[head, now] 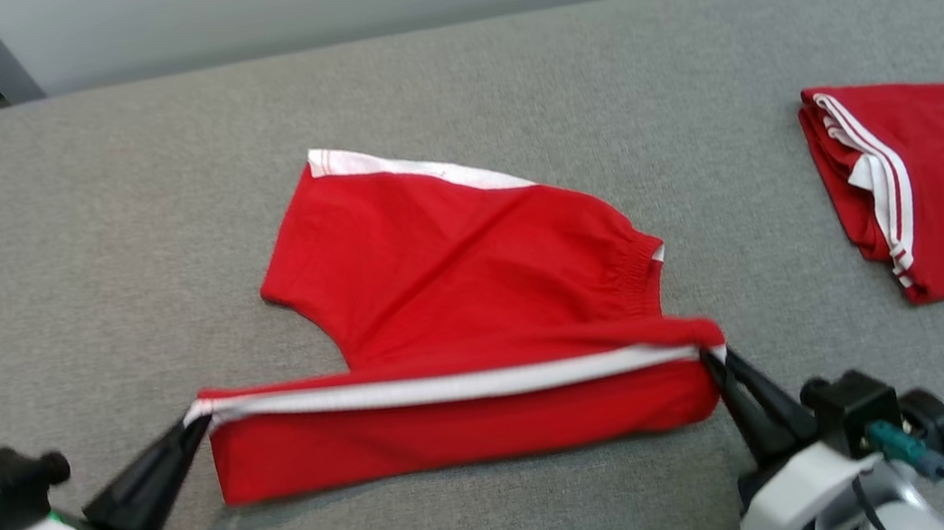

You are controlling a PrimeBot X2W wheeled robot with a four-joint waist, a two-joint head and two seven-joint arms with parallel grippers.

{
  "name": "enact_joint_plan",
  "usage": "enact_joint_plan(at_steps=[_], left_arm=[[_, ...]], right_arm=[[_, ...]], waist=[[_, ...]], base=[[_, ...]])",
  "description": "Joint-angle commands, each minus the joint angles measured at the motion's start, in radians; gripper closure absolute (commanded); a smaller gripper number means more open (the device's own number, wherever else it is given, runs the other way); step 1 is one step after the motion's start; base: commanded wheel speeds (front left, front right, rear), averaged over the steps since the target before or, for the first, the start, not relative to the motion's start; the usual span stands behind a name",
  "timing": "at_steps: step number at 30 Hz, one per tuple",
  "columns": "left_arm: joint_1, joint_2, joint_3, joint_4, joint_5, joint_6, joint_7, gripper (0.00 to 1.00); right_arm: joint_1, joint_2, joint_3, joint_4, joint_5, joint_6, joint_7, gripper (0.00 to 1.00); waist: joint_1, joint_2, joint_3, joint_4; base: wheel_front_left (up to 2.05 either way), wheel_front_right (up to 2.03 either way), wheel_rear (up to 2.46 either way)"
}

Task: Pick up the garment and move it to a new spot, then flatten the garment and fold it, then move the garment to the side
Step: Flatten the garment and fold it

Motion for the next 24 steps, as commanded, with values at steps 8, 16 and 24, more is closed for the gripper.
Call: enact_joint_plan(at_steps=[8,16,24], left_arm=[[-0.309,0.117,0.002,-0.025,0.056,0.0,-0.013,1.0],[-0.495,0.103,-0.009,0.05,0.108,0.0,-0.013,1.0],[-0.633,0.087,-0.028,0.137,0.146,0.0,-0.013,1.0]], right_arm=[[-0.189,0.017,-0.056,-0.068,-0.067,0.0,-0.039,1.0],[-0.3,0.018,-0.032,-0.064,-0.032,0.0,-0.056,1.0],[-0.377,0.018,0.006,-0.056,0.02,0.0,-0.078,1.0]], waist=[[0.0,-0.0001,0.164,-0.061],[0.0,-0.0001,0.274,-0.096],[0.0,-0.0001,0.364,-0.14]], base=[[0.0,0.0,0.0],[0.0,0.0,0.0],[0.0,0.0,0.0]])
